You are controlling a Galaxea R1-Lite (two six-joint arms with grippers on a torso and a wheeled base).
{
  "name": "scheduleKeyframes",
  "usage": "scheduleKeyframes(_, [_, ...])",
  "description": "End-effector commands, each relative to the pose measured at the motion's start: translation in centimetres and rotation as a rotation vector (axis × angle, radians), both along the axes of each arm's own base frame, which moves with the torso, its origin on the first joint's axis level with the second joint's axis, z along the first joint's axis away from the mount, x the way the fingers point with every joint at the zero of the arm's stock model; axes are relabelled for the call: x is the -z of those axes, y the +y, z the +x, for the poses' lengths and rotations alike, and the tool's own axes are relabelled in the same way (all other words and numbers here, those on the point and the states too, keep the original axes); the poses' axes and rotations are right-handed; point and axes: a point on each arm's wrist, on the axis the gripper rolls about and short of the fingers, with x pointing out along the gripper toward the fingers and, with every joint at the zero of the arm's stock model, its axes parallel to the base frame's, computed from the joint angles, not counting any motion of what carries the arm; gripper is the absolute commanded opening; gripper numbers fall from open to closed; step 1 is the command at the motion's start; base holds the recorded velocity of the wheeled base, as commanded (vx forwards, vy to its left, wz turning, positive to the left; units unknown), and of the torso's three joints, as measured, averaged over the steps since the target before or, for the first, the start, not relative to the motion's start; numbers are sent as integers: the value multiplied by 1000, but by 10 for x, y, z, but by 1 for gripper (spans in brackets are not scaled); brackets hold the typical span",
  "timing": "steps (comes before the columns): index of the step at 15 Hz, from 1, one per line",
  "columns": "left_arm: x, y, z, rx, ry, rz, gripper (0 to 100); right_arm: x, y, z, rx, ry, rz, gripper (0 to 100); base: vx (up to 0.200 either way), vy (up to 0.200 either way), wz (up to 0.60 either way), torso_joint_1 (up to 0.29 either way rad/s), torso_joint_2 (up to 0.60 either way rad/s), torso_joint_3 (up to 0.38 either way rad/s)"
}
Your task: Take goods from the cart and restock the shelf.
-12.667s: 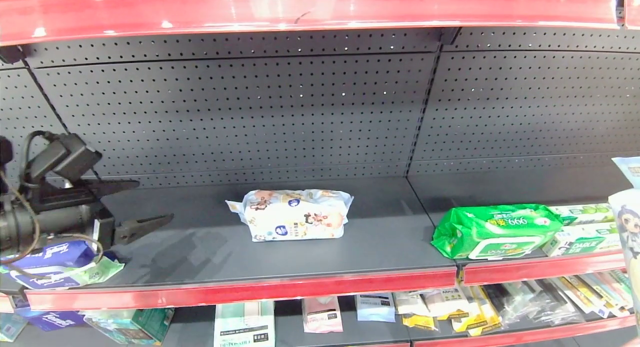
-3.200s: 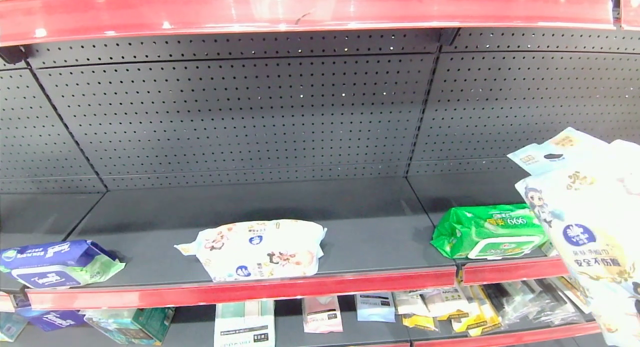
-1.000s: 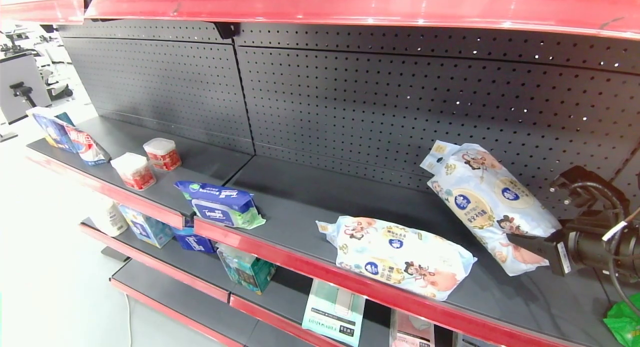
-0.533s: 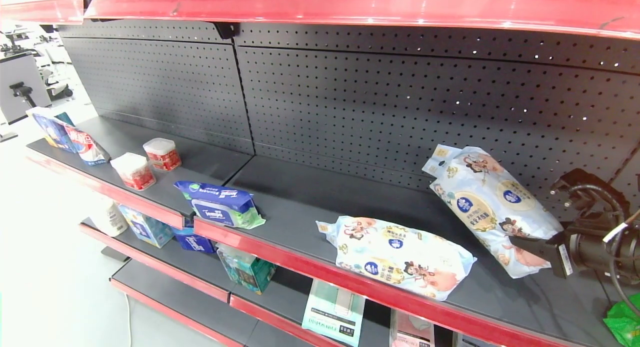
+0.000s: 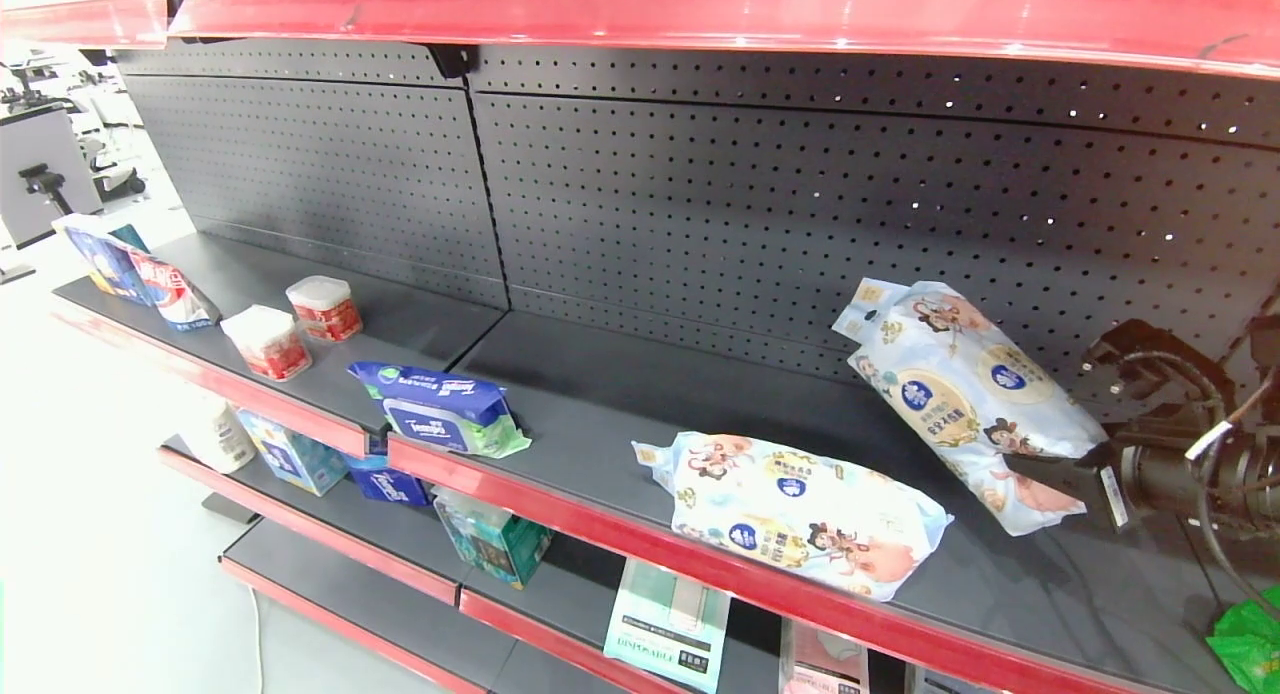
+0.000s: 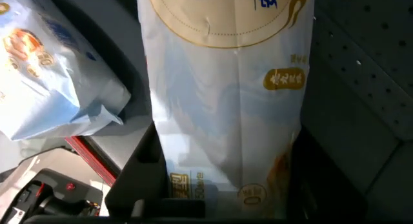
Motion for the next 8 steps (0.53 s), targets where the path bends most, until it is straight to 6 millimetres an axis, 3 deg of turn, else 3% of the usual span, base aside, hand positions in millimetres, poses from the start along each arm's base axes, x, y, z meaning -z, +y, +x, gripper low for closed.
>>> scheduleKeyframes(1, [0,0,0,0,0,-1,100,3,-2,19,-43,7,-2,0,0,0,0,0,0,0])
scheduleKeyframes(5, [0,0,0,0,0,-1,100,6,-6,51,-240,-38,-62,0,0,0,0,0,0,0])
scheduleKeyframes(8, [0,0,0,0,0,-1,100,16,-9,62,-325,-39,-71,0,0,0,0,0,0,0])
